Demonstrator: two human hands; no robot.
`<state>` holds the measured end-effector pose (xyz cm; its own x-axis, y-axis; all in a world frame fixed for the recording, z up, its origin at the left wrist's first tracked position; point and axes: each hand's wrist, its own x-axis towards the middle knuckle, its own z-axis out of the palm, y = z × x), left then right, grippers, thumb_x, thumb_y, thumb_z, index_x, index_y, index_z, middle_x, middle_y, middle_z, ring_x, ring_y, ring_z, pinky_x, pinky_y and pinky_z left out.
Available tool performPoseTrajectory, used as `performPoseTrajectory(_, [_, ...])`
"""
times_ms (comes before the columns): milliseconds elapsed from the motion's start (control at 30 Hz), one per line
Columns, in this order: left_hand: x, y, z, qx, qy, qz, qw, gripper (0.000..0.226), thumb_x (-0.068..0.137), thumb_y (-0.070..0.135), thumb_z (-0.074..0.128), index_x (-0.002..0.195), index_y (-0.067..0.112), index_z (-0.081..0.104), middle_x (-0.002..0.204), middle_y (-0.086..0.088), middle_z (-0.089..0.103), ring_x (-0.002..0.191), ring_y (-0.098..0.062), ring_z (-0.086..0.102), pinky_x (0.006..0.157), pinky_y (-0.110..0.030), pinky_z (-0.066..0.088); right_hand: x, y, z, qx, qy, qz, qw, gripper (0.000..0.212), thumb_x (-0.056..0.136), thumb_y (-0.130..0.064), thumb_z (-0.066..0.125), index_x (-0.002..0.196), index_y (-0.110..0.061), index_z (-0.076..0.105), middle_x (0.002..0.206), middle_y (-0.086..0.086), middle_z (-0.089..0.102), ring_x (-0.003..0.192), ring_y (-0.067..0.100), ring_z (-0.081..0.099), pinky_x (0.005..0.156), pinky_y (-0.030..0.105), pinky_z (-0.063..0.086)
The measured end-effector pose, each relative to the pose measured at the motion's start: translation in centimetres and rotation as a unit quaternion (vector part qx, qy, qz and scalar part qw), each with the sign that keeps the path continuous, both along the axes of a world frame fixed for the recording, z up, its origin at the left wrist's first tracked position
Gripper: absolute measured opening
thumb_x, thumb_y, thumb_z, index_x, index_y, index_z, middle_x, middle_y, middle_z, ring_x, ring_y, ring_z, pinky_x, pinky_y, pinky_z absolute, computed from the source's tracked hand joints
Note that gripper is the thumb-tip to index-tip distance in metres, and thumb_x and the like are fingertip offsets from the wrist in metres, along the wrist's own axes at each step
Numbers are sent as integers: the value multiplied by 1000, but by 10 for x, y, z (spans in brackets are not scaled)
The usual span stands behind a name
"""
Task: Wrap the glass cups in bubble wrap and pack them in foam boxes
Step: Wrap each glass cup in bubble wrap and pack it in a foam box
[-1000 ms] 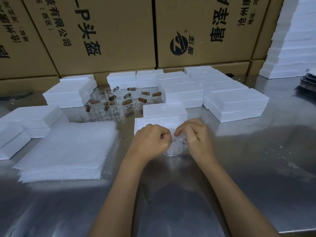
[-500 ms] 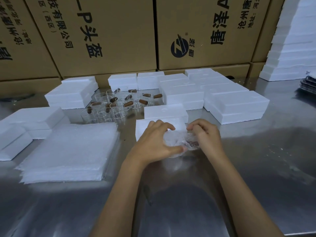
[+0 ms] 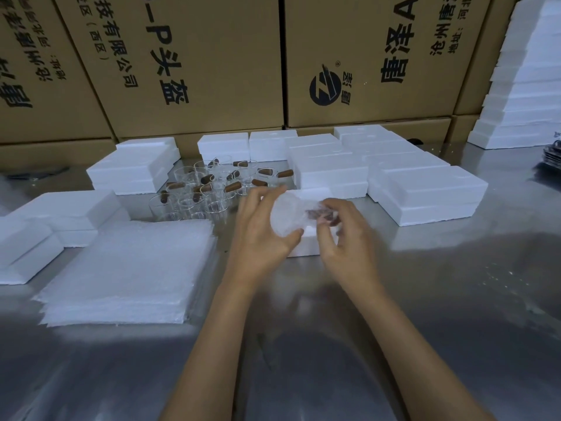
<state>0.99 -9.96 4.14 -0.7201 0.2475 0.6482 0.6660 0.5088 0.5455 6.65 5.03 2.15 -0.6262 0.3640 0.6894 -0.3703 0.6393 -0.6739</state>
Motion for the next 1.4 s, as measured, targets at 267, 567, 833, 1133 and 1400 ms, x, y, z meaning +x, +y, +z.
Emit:
performPoseTrajectory(267, [-24, -9, -26, 6, -50, 96, 994, 75, 77, 32, 85, 144, 19, 54, 133, 2, 50, 124, -11, 35, 103, -19, 25, -39, -8, -15, 132, -69, -40, 988, 23, 97, -16, 57, 118, -19, 65, 110, -5, 68, 95, 19, 65, 90, 37, 45])
performPoseTrajectory(567, [-24, -4, -32, 47, -132, 113, 984, 72, 78, 30, 84, 143, 17, 55, 139, -1, 50, 131, -14, 40, 102, -14, 25, -42, -3, -23, 131, -120, -32, 984, 29, 96, -18, 56, 124, -19, 62, 103, -5, 70, 95, 19, 64, 94, 38, 40])
performPoseTrajectory(833, [-13, 2, -26, 122, -178, 51, 975, 39, 93, 35, 68, 130, 23, 67, 121, 15, 53, 118, -3, 51, 103, -22, 39, -32, -1, -16, 75, -95, -101, 988, 17, 83, -14, 62, 98, -17, 69, 76, -12, 60, 77, 23, 64, 84, 39, 48])
performPoseTrajectory(1133, [-31, -1, -18, 278, -394, 23, 876, 46, 102, 58, 33, 127, 36, 64, 131, 10, 64, 125, -9, 56, 112, -42, 38, -44, 48, -9, -374, -206, 12, 904, 46, 80, -63, 40, 114, -42, 62, 123, -16, 61, 125, 15, 53, 106, 37, 40])
performPoseTrajectory(1400, [-38, -1, -14, 298, -429, -66, 850, 47, 101, 63, 29, 110, 39, 68, 93, 25, 75, 91, 7, 69, 74, -18, 53, -51, 53, -9, -342, -310, 62, 885, 77, 64, -88, 40, 117, -40, 69, 129, -11, 64, 125, 15, 55, 113, 43, 37])
